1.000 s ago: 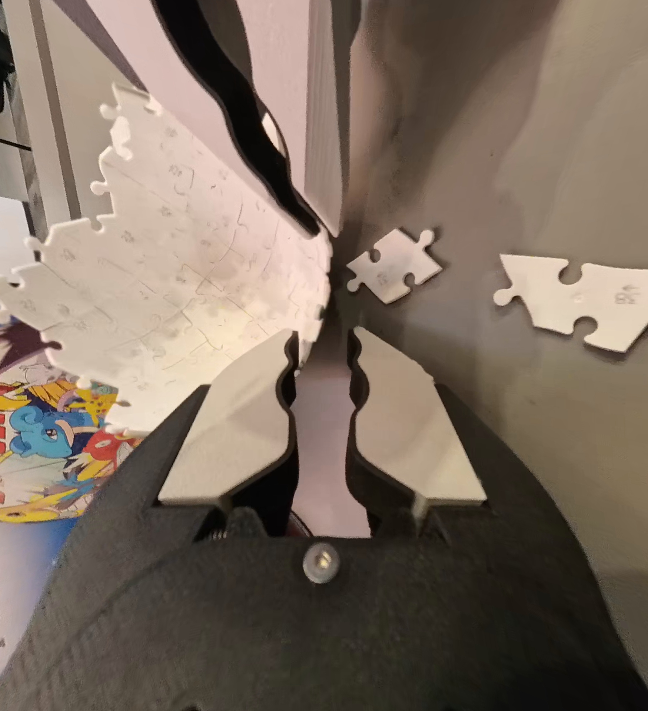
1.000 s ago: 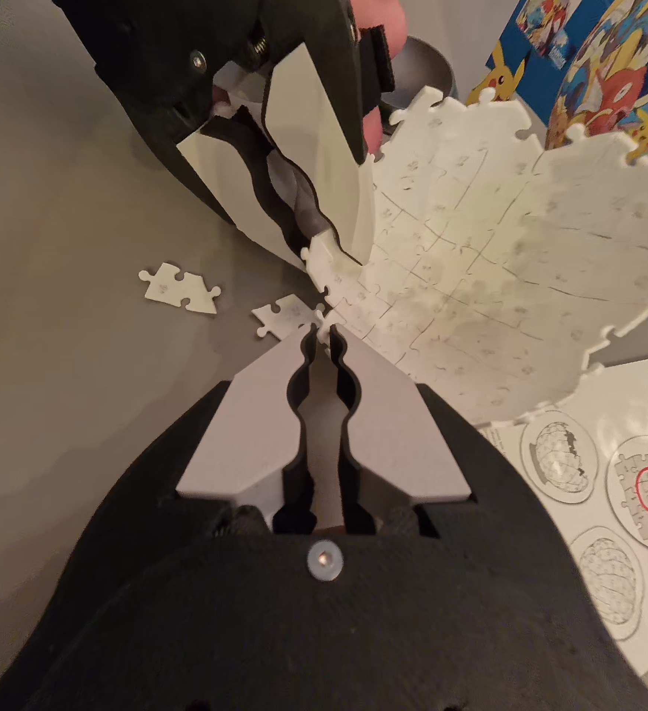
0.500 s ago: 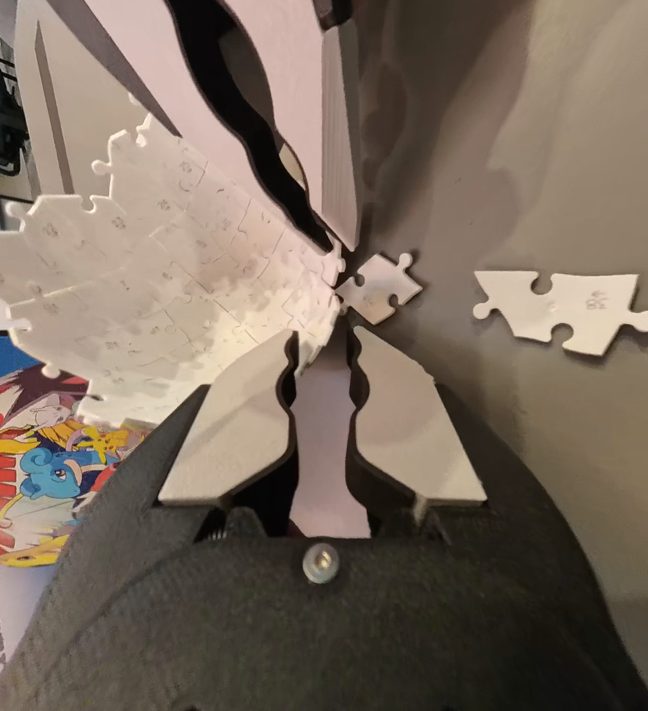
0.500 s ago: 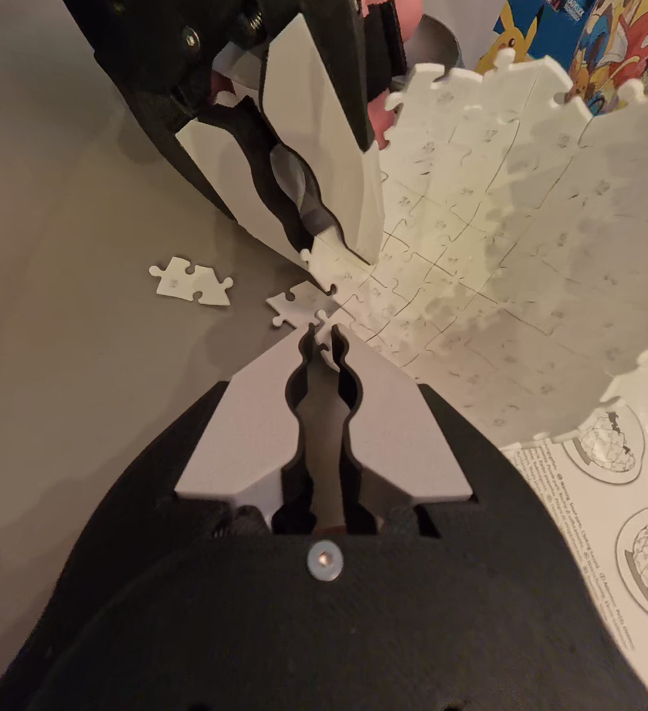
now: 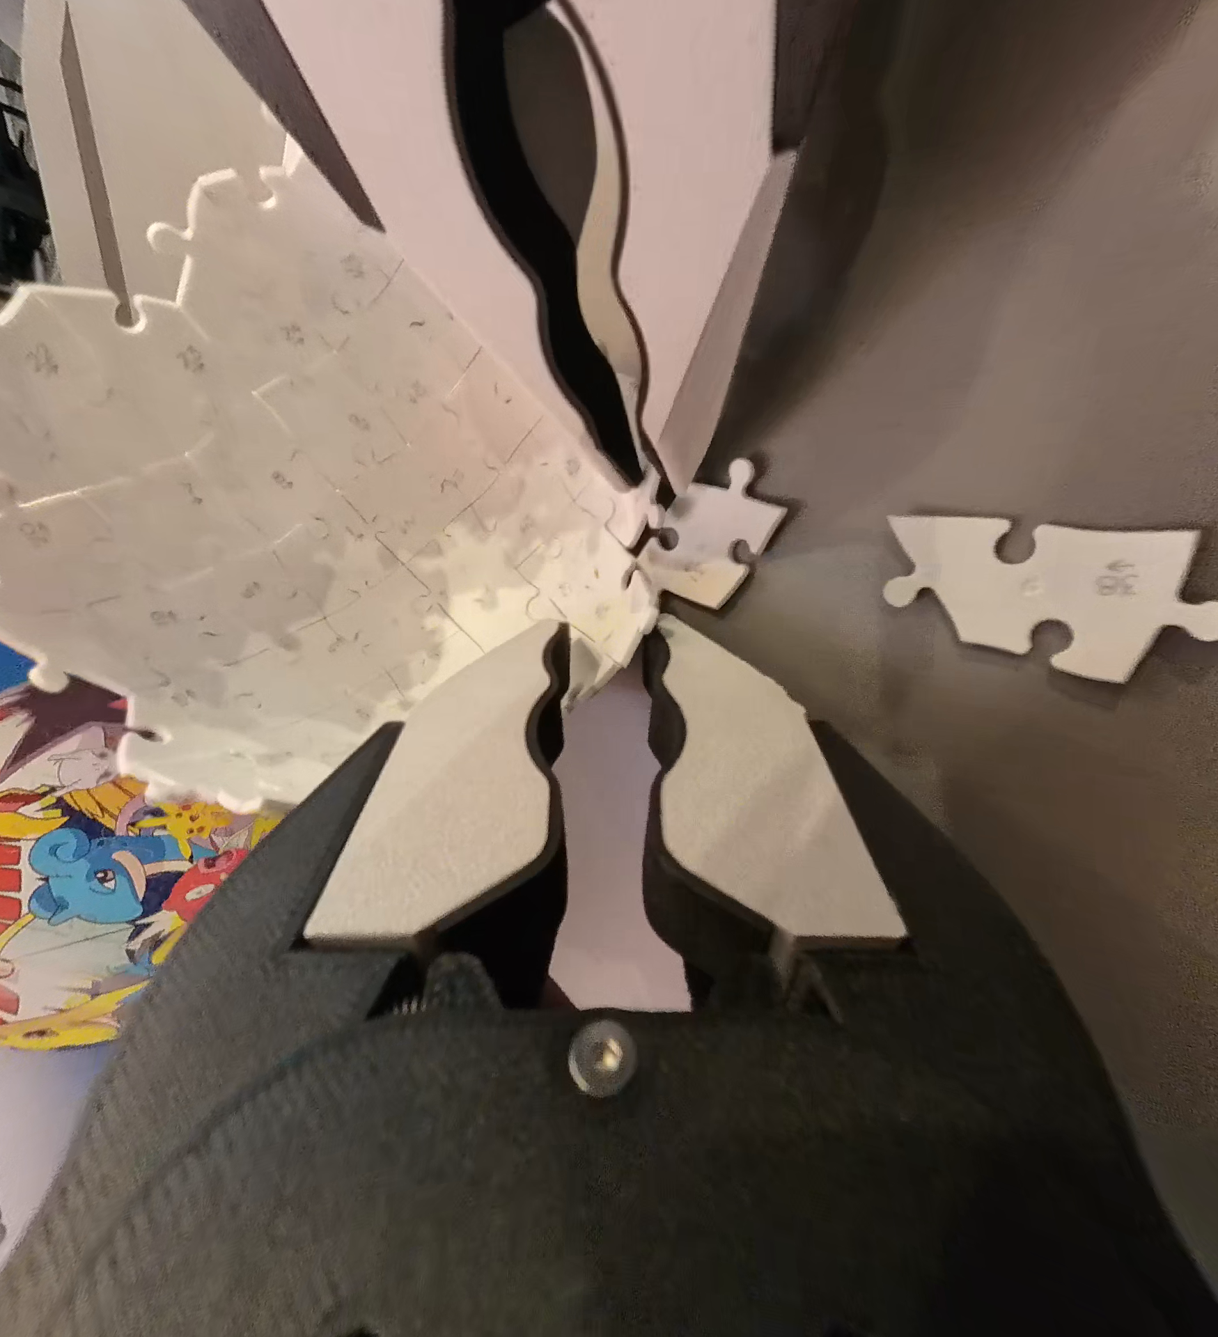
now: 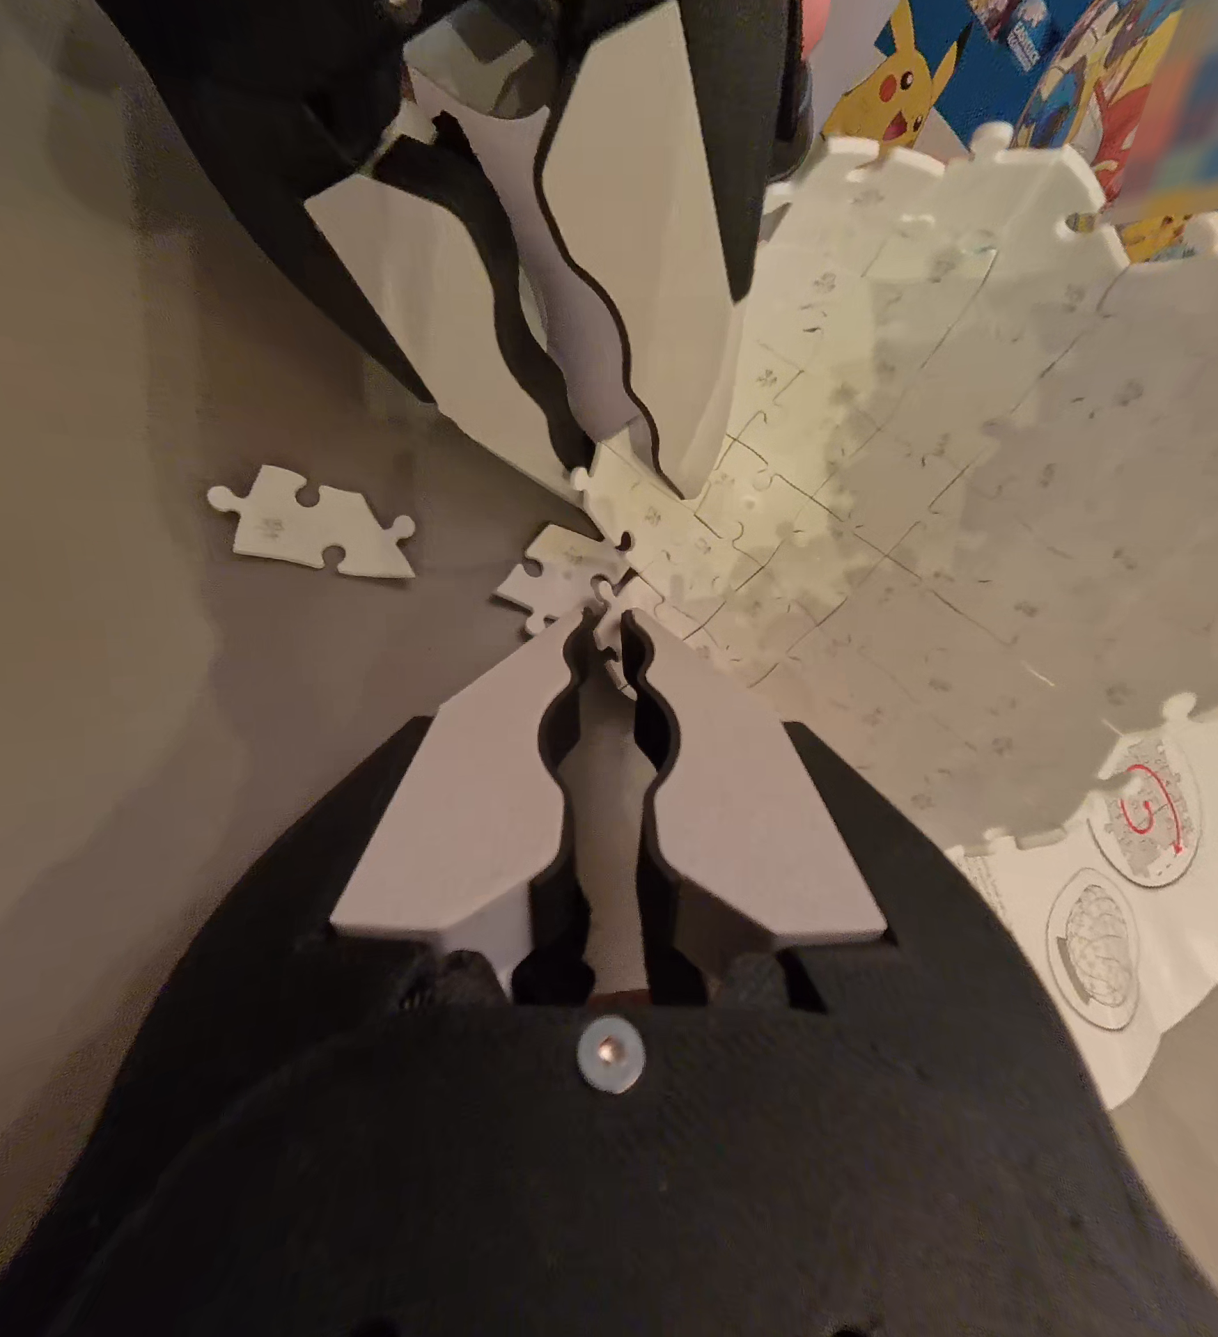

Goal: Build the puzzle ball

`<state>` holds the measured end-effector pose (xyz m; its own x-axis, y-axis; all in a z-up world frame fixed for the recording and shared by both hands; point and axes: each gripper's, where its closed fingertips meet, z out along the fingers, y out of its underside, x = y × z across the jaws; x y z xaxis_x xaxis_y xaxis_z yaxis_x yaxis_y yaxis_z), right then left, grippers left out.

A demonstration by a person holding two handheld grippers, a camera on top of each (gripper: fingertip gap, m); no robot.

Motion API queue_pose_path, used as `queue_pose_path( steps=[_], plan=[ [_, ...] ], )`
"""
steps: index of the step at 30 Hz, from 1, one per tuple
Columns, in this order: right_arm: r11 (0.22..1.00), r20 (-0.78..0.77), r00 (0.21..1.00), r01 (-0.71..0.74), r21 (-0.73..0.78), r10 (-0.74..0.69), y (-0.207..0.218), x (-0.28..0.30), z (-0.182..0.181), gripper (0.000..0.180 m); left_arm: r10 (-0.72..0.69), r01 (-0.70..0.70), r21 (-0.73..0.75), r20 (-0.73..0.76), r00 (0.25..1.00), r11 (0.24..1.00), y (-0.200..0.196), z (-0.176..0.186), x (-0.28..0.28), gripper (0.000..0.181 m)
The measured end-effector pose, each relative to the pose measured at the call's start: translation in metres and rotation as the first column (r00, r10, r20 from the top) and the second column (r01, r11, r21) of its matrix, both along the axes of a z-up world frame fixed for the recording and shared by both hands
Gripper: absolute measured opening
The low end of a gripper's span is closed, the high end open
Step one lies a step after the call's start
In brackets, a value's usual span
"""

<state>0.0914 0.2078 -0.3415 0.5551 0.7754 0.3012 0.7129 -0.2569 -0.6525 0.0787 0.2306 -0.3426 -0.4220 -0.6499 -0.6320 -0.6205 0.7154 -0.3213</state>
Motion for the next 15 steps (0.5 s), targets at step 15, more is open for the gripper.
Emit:
queue_pose_path(
  steps=[15],
  plan=[
    [0.993, 0.057, 0.992, -0.118, 0.027, 0.116, 0.009, -0.004, -0.002, 0.005, 0.114, -0.114, -0.020, 0.012, 0.993, 0.993, -0.001, 0.002, -0.012, 0.025]
  ],
)
